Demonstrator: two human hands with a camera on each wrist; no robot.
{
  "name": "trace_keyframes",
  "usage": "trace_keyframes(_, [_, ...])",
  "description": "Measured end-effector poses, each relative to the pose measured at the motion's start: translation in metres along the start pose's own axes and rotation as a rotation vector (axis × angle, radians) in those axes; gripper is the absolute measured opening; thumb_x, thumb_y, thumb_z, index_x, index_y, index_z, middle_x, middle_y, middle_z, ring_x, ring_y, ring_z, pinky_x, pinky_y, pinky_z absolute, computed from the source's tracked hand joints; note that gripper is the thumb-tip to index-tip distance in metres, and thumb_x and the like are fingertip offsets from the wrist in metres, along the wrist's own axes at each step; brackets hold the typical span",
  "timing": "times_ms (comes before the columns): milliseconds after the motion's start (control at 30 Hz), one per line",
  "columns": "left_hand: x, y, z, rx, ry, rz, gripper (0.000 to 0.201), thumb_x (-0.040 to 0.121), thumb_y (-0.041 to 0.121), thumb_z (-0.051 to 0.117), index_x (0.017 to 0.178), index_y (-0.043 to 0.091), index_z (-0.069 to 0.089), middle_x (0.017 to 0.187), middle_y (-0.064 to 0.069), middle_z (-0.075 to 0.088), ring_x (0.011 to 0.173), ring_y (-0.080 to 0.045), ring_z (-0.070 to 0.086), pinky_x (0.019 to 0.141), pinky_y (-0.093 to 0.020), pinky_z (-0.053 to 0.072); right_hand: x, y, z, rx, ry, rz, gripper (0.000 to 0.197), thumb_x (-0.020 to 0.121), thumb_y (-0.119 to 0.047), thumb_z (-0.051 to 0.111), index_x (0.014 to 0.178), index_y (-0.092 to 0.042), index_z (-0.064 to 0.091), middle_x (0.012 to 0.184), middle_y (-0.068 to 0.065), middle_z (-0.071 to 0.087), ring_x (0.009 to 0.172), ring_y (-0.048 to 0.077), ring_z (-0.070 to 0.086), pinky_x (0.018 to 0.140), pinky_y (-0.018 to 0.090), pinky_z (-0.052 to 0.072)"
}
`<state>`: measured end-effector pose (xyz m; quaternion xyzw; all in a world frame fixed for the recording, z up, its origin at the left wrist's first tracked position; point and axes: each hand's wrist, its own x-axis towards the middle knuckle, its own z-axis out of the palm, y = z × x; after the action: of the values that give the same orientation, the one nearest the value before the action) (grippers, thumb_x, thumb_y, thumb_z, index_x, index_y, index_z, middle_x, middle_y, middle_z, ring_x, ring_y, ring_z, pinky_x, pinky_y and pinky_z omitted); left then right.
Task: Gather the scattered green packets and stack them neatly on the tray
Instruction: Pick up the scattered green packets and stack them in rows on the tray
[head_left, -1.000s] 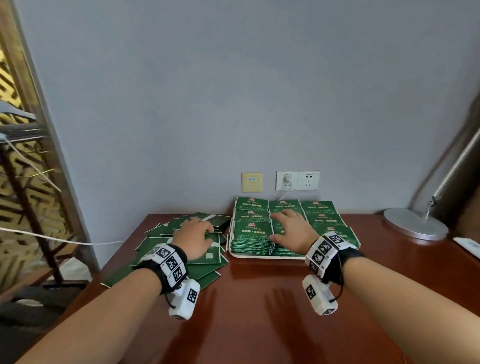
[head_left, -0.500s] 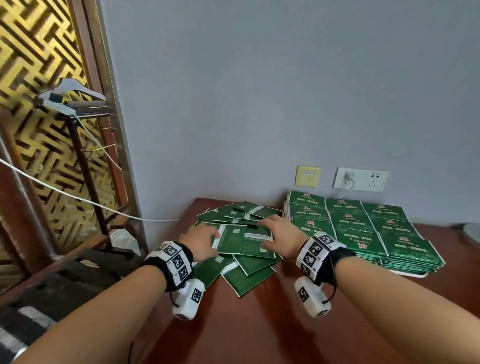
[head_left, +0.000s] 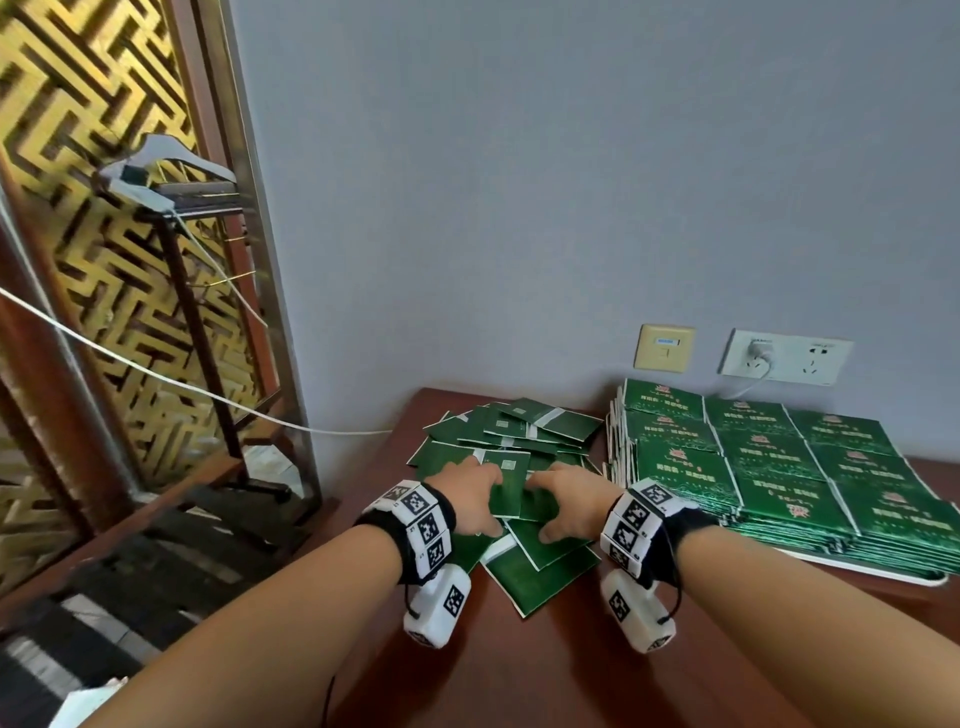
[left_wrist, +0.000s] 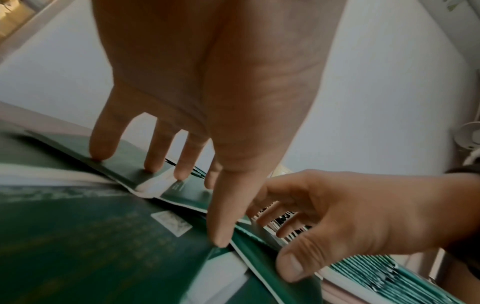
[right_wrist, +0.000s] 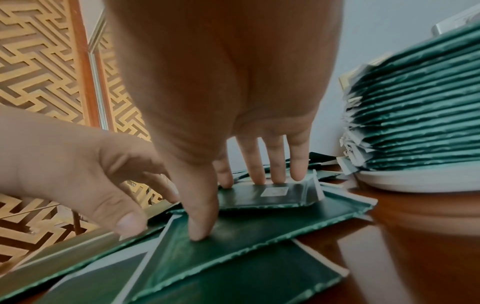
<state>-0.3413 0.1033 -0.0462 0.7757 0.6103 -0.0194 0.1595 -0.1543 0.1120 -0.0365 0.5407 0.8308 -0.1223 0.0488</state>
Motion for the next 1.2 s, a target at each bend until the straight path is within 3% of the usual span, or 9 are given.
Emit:
trace_keyframes(200, [0.009, 0.001, 0.003, 0.069, 0.001, -0.029, 0.075, 0.075, 0.05, 0.076, 0.138, 0.029, 0.041, 0.136, -0.002, 0.043, 0.128, -0.031, 0.039, 0.101, -0.052, 0.042, 0.005, 0.005, -0.001, -0.014, 0.023, -0.042, 0.067, 0.077, -0.032, 0.078, 0.138, -0.028, 0.049, 0.123, 0.004, 0.05, 0.113, 0.024, 0.053, 0.096, 0.031, 0.042])
trace_keyframes(433, [0.012, 0.0, 0.007, 0.091, 0.084, -0.011, 0.067, 0.08, 0.055, 0.07, 0.136, 0.028, 0.044, 0.135, -0.002, 0.047, 0.122, -0.029, 0.046, 0.097, -0.047, 0.046, 0.003, 0.004, 0.0, -0.045, 0.043, -0.06, 0.056, 0.081, -0.028, 0.071, 0.134, -0.028, 0.052, 0.118, 0.004, 0.054, 0.108, 0.023, 0.055, 0.091, 0.031, 0.044])
trace_keyframes(633, [0.008, 0.0, 0.004, 0.032, 0.12, 0.001, 0.05, 0.088, 0.034, 0.057, 0.136, 0.026, 0.046, 0.127, -0.002, 0.055, 0.11, -0.025, 0.056, 0.09, -0.041, 0.051, 0.0, 0.003, -0.001, -0.013, 0.053, -0.031, 0.037, 0.084, -0.018, 0.056, 0.119, -0.026, 0.06, 0.109, -0.001, 0.066, 0.1, 0.021, 0.063, 0.084, 0.032, 0.052])
trace_keyframes(867, [-0.002, 0.004, -0.001, -0.084, 0.223, -0.02, 0.035, 0.092, 0.016, 0.045, 0.125, 0.019, 0.053, 0.108, -0.006, 0.065, 0.092, -0.026, 0.062, 0.078, -0.038, 0.053, -0.005, 0.002, 0.0, 0.01, 0.176, 0.045, 0.03, 0.088, -0.014, 0.047, 0.114, -0.02, 0.06, 0.107, 0.008, 0.066, 0.096, 0.027, 0.063, 0.071, 0.028, 0.044])
trace_keyframes(933, [-0.006, 0.003, -0.002, -0.103, 0.258, -0.026, 0.027, 0.091, 0.014, 0.043, 0.115, 0.016, 0.057, 0.095, -0.006, 0.065, 0.085, -0.027, 0.063, 0.071, -0.038, 0.053, -0.009, 0.001, -0.003, 0.021, 0.23, 0.06, 0.03, 0.089, -0.013, 0.045, 0.114, -0.02, 0.059, 0.109, 0.007, 0.065, 0.099, 0.027, 0.062, 0.071, 0.028, 0.042])
trace_keyframes(1033, [-0.014, 0.004, -0.008, -0.099, 0.31, -0.051, 0.013, 0.091, 0.014, 0.042, 0.081, 0.018, 0.05, 0.073, -0.002, 0.056, 0.072, -0.026, 0.058, 0.059, -0.032, 0.042, -0.016, 0.001, -0.009, 0.052, 0.291, 0.066, 0.031, 0.089, -0.016, 0.047, 0.115, -0.023, 0.062, 0.112, 0.004, 0.066, 0.1, 0.025, 0.063, 0.081, 0.032, 0.05])
trace_keyframes(1200, [-0.034, 0.013, -0.021, -0.134, 0.349, -0.065, 0.02, 0.089, 0.015, 0.047, 0.07, 0.017, 0.041, 0.066, -0.001, 0.05, 0.062, -0.024, 0.049, 0.056, -0.03, 0.037, -0.036, 0.005, -0.021, 0.142, 0.389, 0.036, 0.032, 0.086, -0.009, 0.051, 0.114, -0.021, 0.06, 0.106, 0.005, 0.068, 0.095, 0.025, 0.064, 0.082, 0.034, 0.052])
